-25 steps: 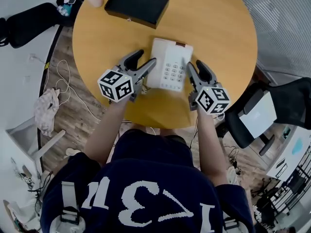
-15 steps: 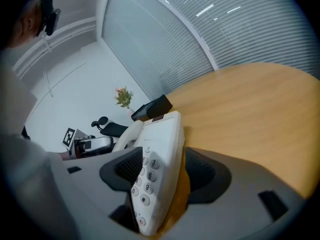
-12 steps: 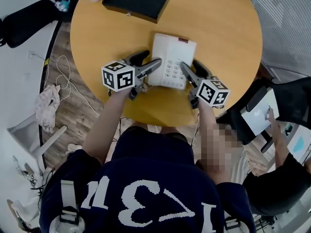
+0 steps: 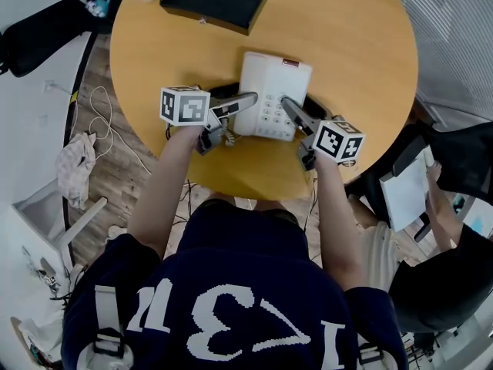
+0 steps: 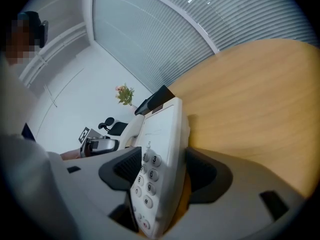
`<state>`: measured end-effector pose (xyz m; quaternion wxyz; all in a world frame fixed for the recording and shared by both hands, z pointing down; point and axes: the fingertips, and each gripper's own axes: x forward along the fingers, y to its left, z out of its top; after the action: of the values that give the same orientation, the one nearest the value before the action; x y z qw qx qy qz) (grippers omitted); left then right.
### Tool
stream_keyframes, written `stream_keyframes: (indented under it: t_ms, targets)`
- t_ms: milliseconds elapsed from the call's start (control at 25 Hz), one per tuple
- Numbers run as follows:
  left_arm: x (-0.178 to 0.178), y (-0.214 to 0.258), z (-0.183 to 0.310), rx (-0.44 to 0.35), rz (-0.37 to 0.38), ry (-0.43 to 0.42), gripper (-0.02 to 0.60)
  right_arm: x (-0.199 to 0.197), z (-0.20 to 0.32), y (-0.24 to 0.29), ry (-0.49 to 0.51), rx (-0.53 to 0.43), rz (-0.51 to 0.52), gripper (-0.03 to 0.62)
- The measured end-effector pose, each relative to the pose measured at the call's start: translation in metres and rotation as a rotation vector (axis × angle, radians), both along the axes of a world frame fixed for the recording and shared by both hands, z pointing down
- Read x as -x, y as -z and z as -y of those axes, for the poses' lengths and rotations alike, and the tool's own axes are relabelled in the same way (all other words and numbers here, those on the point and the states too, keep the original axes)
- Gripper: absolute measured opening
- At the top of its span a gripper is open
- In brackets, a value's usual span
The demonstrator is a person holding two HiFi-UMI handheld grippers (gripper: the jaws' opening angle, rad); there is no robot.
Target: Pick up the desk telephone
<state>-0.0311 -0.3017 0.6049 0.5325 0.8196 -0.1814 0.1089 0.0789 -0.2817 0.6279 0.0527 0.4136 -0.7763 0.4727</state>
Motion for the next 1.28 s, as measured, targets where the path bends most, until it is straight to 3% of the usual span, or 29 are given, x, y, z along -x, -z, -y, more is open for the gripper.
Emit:
stream_keyframes:
  t_ms: [200,440,640,840,1280]
  targets:
    - [0.002,-0.003,0.0,-0.018,-0.022,0.007,0.313,-0.001,0.001,-0.003,-0.028,-0.024,-0.064,0.255]
    - [0.003,0.005,0.001,-0.085,-0.007,0.059,0.308,-0.004,0.003,0.002,-0.08,-0.044,-0.034,0.253]
    - [0.001,0.033,-0.006,-0.227,0.022,0.047,0.301,-0.007,0.0,0.026,-0.107,-0.102,-0.013,0.242]
    - [0.002,0.077,-0.003,-0.35,0.005,0.072,0.299,-0.008,0.007,0.067,-0.108,-0.206,-0.004,0.238]
    - [0.001,0.205,0.003,-0.664,-0.079,0.125,0.298,-0.013,0.024,0.203,-0.081,-0.532,-0.043,0.23]
